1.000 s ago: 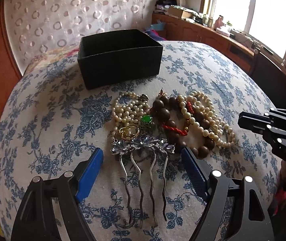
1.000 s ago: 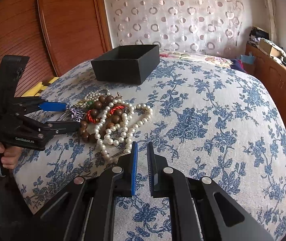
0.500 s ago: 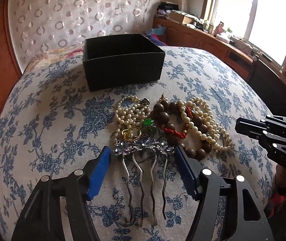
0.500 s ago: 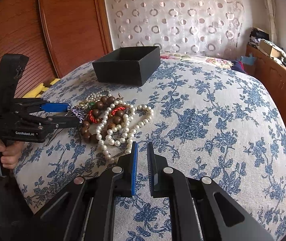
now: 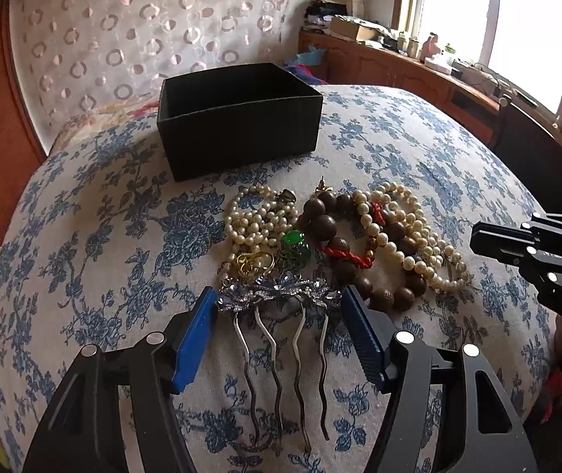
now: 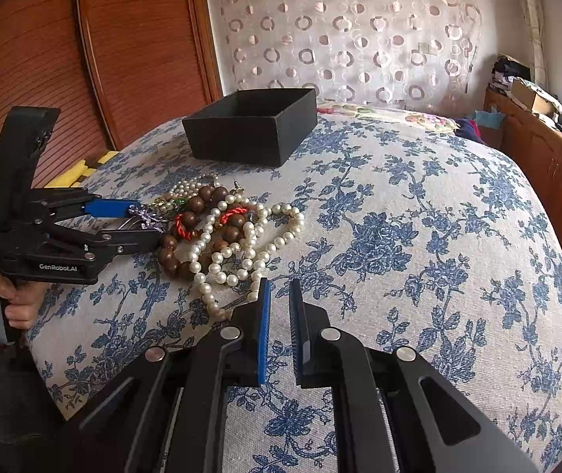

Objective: Organize jewelry
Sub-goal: 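Move the left tool over the silver flower hair combs, then grasp the silver hair combs with the left tool while the right tool grasps pearls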

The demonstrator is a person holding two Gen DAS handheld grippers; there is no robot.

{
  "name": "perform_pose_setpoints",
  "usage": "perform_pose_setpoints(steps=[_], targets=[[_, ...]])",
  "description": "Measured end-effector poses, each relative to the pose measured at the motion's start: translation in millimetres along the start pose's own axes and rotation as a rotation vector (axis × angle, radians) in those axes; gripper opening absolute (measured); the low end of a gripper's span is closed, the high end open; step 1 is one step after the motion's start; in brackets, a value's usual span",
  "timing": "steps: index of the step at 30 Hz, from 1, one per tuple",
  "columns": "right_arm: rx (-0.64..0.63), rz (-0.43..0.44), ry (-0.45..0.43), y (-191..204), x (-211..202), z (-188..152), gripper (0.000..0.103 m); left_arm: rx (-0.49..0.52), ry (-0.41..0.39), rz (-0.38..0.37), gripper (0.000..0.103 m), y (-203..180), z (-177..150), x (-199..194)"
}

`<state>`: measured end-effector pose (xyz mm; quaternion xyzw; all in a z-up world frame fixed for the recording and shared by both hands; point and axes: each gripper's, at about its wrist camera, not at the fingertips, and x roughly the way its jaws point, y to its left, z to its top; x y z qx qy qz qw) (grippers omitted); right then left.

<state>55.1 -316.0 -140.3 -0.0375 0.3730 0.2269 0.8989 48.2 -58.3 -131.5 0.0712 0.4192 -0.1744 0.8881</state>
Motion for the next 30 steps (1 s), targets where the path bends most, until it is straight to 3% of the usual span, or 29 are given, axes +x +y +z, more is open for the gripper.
perform_pose_setpoints(steps=[13, 14, 16, 17, 27, 30], targets=[[-0.023, 0.003, 0.022, 5.2, 9.0, 7.4, 0.011, -0.060, -0.077, -0.004, 0.062, 15.5, -6.5, -33.6], [-0.029, 0.004, 0.024, 6.9, 10.3, 8.6, 0.012, -0.062, -0.083, -0.005, 0.062, 15.2, -6.3, -34.8], [-0.042, 0.009, 0.030, 10.6, 12.5, 10.9, 0.026, -0.065, -0.089, -0.008, 0.062, 16.9, -6.0, -36.5], [-0.053, 0.011, 0.035, 13.1, 14.4, 12.6, 0.027, -0.066, -0.090, -0.009, 0.062, 16.4, -6.2, -36.3], [-0.124, -0.039, 0.100, 21.4, 29.6, 20.0, 0.026, -0.070, -0.107, -0.011, 0.062, 18.0, -8.8, -42.3], [-0.125, -0.065, 0.111, 20.3, 32.4, 23.4, 0.021, -0.073, -0.114, -0.008, 0.062, 19.1, -8.1, -44.6]])
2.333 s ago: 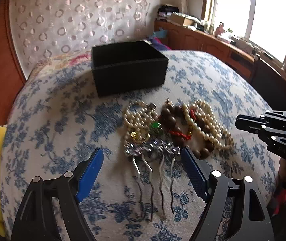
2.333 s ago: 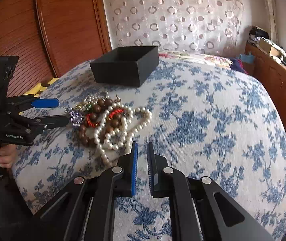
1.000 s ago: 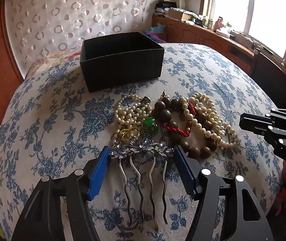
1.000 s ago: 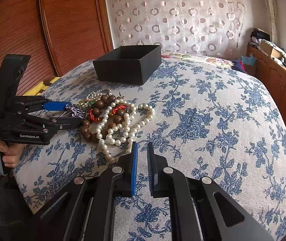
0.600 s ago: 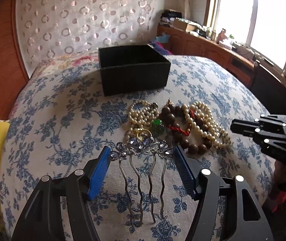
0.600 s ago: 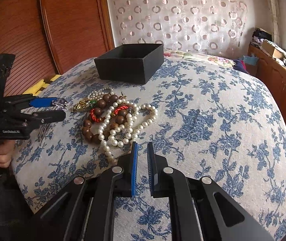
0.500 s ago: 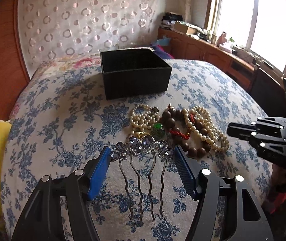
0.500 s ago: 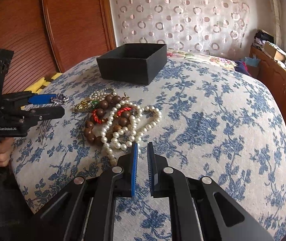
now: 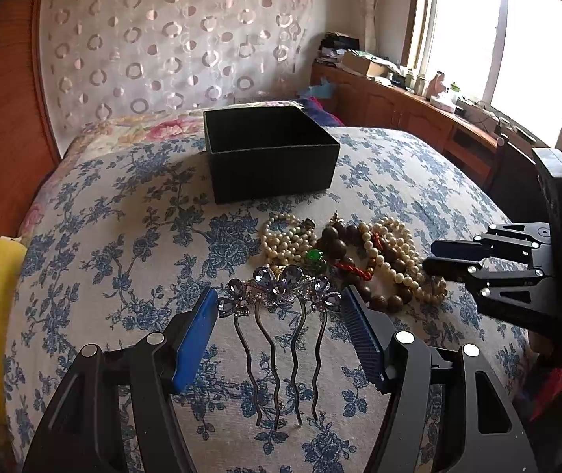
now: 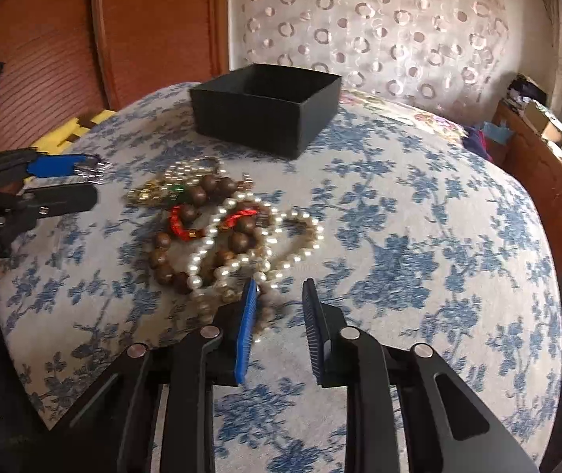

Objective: Organize jewelry
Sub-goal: 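Grasp the silver hair combs with the left tool while the right tool grasps pearls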

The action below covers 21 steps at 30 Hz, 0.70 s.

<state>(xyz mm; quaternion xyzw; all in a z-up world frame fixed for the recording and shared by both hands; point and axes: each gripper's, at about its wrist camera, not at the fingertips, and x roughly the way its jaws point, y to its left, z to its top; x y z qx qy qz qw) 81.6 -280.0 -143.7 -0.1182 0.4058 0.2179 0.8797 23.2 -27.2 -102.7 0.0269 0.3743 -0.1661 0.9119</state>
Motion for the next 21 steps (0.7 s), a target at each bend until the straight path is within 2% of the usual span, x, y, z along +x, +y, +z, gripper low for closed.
perform_pose_setpoints(steps=[2, 8, 9, 10, 14, 21], targets=[[0.010, 0.017, 0.007, -2.6, -0.8, 0.7, 0.021, -0.003, -0.009, 0.002, 0.062, 1.4, 0.5, -2.7], [-0.047, -0.007, 0.046, 4.0, 3.8, 0.8, 0.020, -0.011, -0.023, 0.004, 0.062, 4.6, 1.1, -8.8], [-0.049, -0.009, 0.044, 4.0, 4.8, 1.9, 0.019, -0.013, -0.026, 0.003, 0.062, 5.2, 1.6, -9.6], [-0.049, -0.006, 0.039, 3.1, 6.8, 3.3, 0.009, -0.013, -0.028, 0.003, 0.062, 5.6, 1.9, -9.7], [-0.080, 0.010, 0.045, 6.6, 7.1, 8.5, 0.008, -0.014, -0.043, 0.007, 0.062, 7.5, 6.3, -12.0], [-0.052, -0.002, -0.110, -4.1, -39.4, 41.8, 0.008, -0.029, -0.081, 0.027, 0.062, 18.3, 24.1, -16.2]])
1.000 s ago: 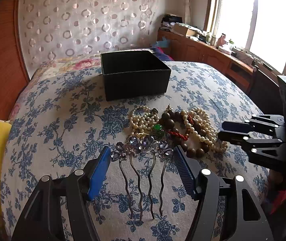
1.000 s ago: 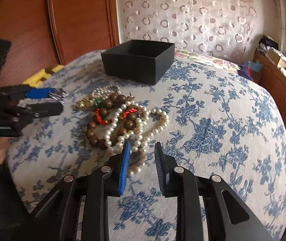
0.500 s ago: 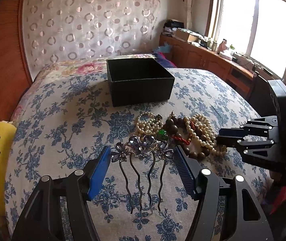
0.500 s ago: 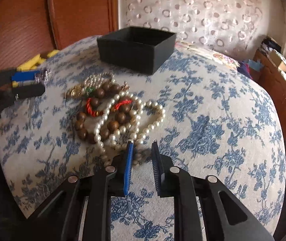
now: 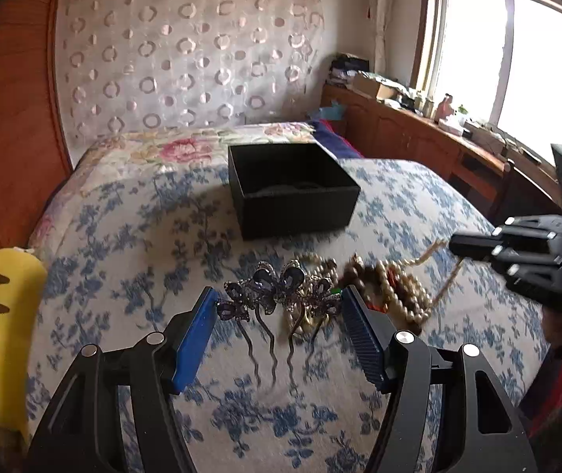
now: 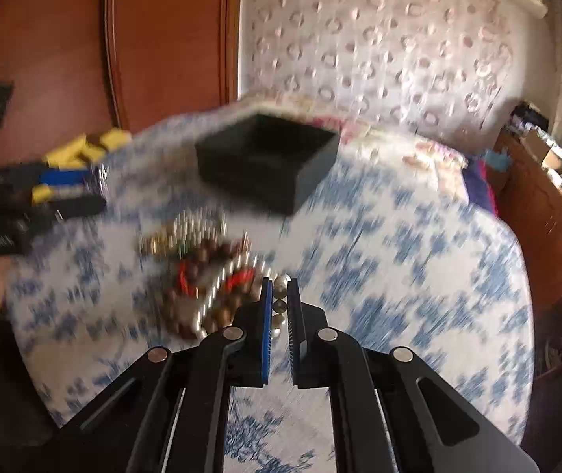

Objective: Organize jewelry
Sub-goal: 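Grasp the silver hair combs with the left tool while the right tool grasps pearls, then carry the combs toward the box while the right tool lowers the pearls into it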

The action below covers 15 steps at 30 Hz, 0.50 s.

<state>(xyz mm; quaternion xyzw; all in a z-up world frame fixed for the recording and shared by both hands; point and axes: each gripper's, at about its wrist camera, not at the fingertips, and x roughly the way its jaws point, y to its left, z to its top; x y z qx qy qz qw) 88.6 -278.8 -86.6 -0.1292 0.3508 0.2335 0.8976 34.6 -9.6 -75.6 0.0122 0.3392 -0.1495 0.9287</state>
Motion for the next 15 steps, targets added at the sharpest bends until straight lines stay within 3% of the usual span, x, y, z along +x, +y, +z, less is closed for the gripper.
perform_pose_setpoints(steps=[7, 15], targets=[[-0.015, -0.010, -0.136, -10.3, -43.3, 44.9, 0.008, 0.002, -0.045, 0.005, 0.062, 2.7, 20.0, -5.2], [-0.045, -0.036, -0.228, -14.0, -69.1, 80.2, 0.008, -0.002, -0.075, 0.004, 0.062, 5.0, 36.0, -8.3]])
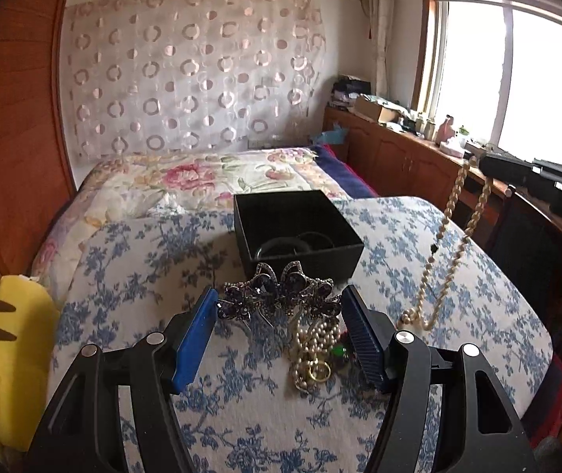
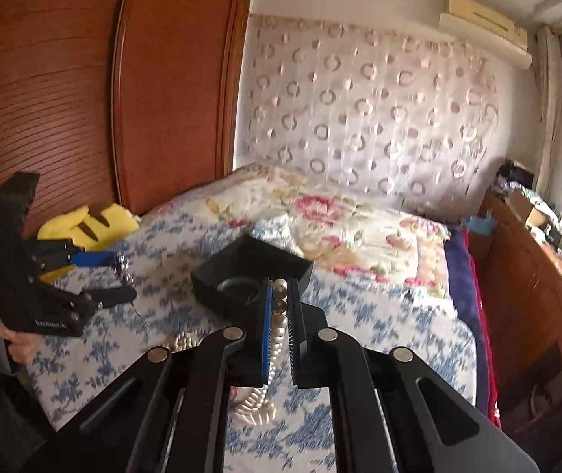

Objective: Organize jewelry
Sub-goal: 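Carry the combs toward the box while the right tool lowers the pearls into it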

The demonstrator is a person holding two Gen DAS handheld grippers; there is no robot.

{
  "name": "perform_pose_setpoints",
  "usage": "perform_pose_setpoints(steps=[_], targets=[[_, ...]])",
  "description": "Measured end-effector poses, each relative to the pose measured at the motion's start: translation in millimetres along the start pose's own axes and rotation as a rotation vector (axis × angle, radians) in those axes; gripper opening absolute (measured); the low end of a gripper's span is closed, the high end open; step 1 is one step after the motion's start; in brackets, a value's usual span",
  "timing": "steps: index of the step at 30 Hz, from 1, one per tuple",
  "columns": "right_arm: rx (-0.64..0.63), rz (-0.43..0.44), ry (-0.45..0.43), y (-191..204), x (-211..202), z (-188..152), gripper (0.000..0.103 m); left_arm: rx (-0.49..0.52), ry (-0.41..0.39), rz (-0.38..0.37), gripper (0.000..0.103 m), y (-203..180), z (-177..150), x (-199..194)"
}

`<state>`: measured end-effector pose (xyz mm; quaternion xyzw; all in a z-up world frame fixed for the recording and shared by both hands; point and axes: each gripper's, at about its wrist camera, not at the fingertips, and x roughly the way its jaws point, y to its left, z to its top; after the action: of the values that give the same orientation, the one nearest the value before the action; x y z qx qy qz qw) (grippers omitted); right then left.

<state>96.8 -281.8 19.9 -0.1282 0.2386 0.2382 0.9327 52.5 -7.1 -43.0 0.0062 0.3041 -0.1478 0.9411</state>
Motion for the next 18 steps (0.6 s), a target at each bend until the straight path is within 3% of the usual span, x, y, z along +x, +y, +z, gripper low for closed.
perform_pose_setpoints(steps=[18], targets=[[-0.038, -0.008, -0.110, -19.8, 13.5, 78.2, 0.008, -0.005, -0.020, 0.003, 0.062, 10.3, 33.5, 21.0]])
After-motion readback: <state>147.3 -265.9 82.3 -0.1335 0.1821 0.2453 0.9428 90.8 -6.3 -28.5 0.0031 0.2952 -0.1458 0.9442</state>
